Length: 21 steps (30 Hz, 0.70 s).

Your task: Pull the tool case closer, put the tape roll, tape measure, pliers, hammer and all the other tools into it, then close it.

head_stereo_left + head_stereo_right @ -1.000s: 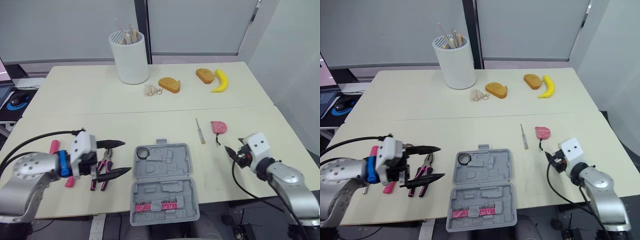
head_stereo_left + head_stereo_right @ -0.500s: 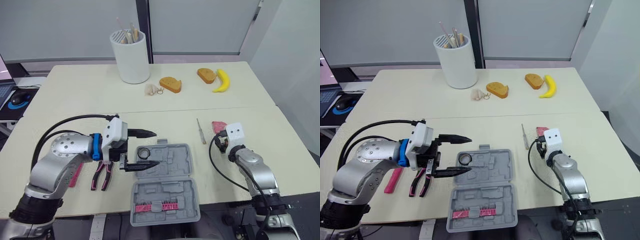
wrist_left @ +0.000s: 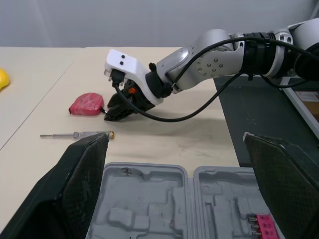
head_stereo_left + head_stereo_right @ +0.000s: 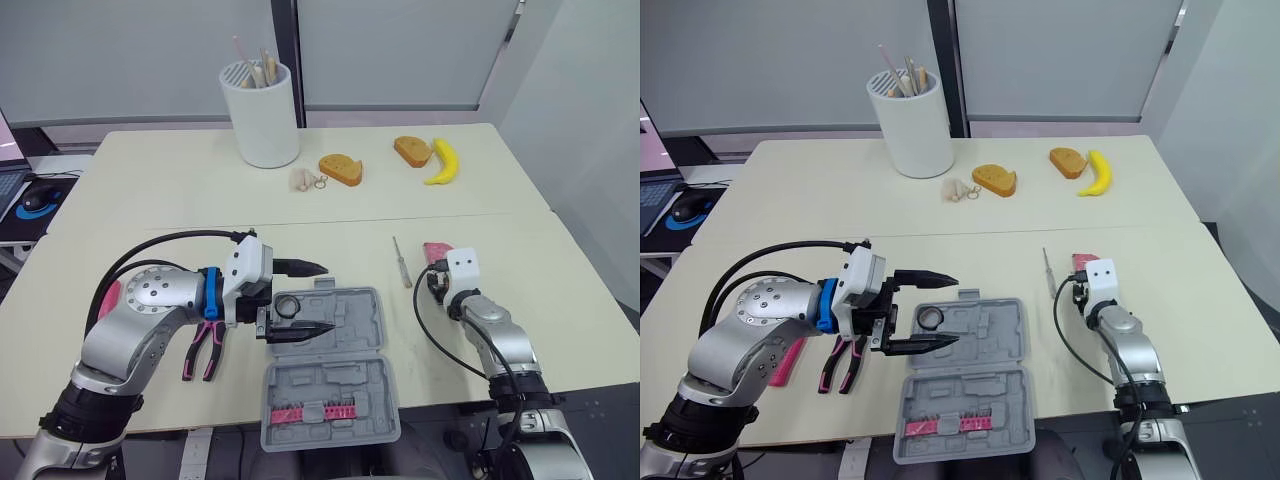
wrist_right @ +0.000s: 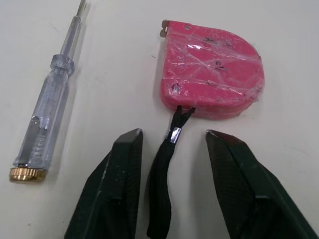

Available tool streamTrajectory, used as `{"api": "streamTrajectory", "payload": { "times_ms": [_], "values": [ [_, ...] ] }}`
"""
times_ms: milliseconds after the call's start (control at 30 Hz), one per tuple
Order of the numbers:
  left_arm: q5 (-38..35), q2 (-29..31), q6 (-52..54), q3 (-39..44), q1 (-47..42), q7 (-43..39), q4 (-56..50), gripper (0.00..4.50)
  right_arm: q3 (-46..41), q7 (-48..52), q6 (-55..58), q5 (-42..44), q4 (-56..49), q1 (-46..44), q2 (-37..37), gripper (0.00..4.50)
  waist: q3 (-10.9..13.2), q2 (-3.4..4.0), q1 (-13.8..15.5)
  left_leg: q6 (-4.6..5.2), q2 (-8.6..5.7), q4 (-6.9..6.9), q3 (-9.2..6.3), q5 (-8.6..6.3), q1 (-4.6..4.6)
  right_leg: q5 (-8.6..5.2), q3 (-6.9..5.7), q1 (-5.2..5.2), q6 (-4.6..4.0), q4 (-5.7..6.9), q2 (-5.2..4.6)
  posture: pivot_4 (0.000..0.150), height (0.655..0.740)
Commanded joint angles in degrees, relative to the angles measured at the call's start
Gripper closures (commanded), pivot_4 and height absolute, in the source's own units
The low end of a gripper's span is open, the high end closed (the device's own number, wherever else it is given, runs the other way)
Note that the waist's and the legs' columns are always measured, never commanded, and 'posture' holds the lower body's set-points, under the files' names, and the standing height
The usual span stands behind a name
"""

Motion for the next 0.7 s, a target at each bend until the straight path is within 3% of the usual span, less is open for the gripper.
{"api": "streamTrajectory", "payload": {
  "times_ms": [33, 267, 467, 700],
  "values": [
    [-0.17, -0.41, 0.02, -0.11, -0.6, 0.46, -2.54, 0.0, -0.89, -0.32, -0.67, 0.69, 1.18, -1.19, 0.33, 3.2, 0.0, 0.0, 0.0, 0.0, 0.0, 0.0, 0.0, 0.0, 0.0, 0.0, 0.0, 0.0, 0.0, 0.0, 0.0, 0.15, 0.7337],
    [0.46, -0.33, -0.96, -0.35, 0.99, 0.2, -2.6, 0.0, -1.21, -0.52, -0.05, 1.11, 0.69, -0.87, 0.66, 4.49, 0.0, 0.0, -0.01, -0.01, 0.01, 0.0, -0.01, 0.0, -0.01, 0.0, -0.01, 0.0, 0.0, 0.0, 0.0, 0.15, 0.7337],
    [2.56, 0.62, -2.98, -0.82, 3.04, -1.37, -2.32, 0.0, -2.14, 0.89, 2.97, 2.71, -5.3, 2.17, -0.39, 4.49, 0.0, 0.0, 0.04, -0.01, 0.01, -0.01, -0.02, 0.0, -0.02, 0.0, -0.01, 0.0, 0.0, -0.02, 0.0, 0.15, 0.7337],
    [4.13, 2.82, -5.43, -0.19, 7.34, -3.89, -3.29, 0.0, -0.21, 5.61, 9.66, 4.85, -23.96, 13.95, -3.82, 4.49, 0.01, 0.01, 0.13, -0.01, 0.01, -0.04, -0.03, 0.0, -0.05, -0.14, -0.03, -0.01, 0.24, -0.07, -0.1, 0.15, 0.7337]
  ]
}}
